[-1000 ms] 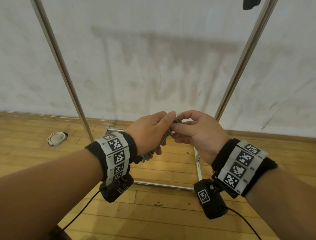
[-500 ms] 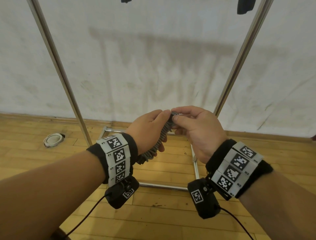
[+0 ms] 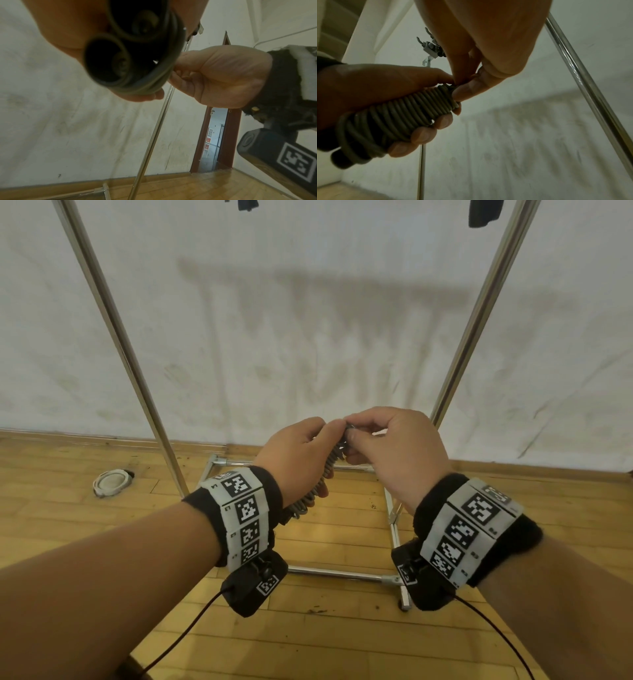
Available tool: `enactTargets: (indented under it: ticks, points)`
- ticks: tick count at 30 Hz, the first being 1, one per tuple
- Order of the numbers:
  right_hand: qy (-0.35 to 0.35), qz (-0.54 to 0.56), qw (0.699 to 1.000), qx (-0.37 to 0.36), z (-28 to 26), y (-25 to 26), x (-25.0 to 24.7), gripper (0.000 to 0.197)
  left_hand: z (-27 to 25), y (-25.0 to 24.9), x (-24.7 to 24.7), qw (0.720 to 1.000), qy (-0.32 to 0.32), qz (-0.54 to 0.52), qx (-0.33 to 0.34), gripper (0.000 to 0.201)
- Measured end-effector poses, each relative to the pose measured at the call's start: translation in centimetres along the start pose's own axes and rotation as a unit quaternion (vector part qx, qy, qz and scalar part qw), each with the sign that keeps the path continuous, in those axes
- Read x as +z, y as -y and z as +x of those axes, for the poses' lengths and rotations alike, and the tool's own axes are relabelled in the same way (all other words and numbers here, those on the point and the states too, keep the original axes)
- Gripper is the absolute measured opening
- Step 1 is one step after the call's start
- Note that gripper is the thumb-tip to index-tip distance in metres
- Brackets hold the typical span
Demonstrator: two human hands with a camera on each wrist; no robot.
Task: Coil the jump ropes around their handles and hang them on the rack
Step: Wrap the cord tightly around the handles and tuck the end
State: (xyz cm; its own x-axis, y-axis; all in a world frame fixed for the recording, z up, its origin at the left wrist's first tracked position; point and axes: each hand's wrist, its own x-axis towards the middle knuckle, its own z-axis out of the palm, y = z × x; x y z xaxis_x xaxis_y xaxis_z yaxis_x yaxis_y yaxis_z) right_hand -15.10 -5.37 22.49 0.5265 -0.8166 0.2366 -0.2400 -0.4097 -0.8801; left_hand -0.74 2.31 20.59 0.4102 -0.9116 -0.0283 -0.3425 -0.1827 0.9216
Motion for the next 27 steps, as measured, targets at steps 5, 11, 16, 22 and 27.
enactTargets:
  ticks: [5,11,16,22,27]
  points:
    - [0.017,0.082,0.996,0.038,-0.2,0.1,-0.9,0.03,0.2,-0.3,-0.2,1.0,0.007,-0.026,-0.009,0.042]
    - [0.052,0.276,0.956,0.081,-0.4,0.1,-1.6,0.029,-0.1,-0.7,-0.4,0.997,0.034,-0.068,-0.011,0.04]
    - [0.06,0.336,0.935,0.095,-0.5,0.3,-1.6,0.028,-0.4,-0.8,-0.5,0.995,0.05,-0.09,-0.018,0.039]
    - [0.079,0.318,0.94,0.092,-0.4,0.4,-1.2,0.027,-0.8,-0.5,-0.5,0.996,0.044,-0.076,-0.011,0.047]
    - [0.066,0.227,0.969,0.067,-0.4,0.3,-0.9,0.02,-0.9,-0.4,-0.2,0.998,0.029,-0.054,0.006,0.044]
